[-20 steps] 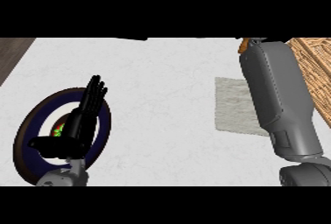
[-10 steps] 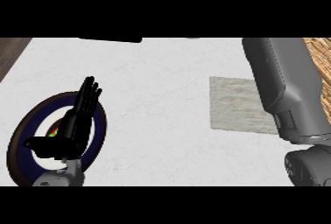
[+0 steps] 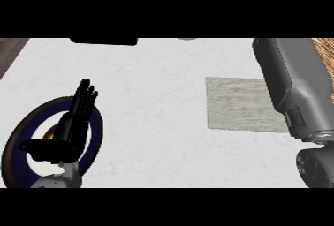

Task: Pick the croissant from the placemat and place it in the basket

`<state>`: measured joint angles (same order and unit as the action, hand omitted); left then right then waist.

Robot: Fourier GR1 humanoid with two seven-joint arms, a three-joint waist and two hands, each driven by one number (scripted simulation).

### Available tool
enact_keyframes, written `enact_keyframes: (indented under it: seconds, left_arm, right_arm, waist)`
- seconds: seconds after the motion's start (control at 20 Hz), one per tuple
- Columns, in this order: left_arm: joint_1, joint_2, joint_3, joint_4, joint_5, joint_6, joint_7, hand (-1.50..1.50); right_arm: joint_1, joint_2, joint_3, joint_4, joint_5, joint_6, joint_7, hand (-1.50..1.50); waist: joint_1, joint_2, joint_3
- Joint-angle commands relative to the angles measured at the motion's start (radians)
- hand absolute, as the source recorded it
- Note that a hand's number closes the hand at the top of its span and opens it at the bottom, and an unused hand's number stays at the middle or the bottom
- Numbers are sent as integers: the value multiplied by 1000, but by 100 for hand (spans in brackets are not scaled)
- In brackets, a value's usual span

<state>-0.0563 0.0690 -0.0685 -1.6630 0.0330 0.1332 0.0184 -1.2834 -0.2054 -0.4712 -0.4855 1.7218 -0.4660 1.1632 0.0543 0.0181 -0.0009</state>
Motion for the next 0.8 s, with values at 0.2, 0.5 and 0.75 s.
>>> enact_keyframes:
  seconds: [0.2, 0.5, 0.75]
  left_arm:
    - [25, -20, 0, 15, -2, 11, -23, 0]
    - [27, 31, 34, -50, 29, -25, 32, 0]
    - [66, 15, 27, -52, 30, -25, 9, 0]
  right_arm:
    - [49, -51, -69, 12, 3, -114, 106, 150]
    - [76, -70, -86, 47, 31, -64, 101, 150]
    - [156, -56, -108, 44, -5, -97, 41, 150]
  waist:
    - [-23, -5, 1]
    - [-23, -10, 1]
    - [-33, -12, 1]
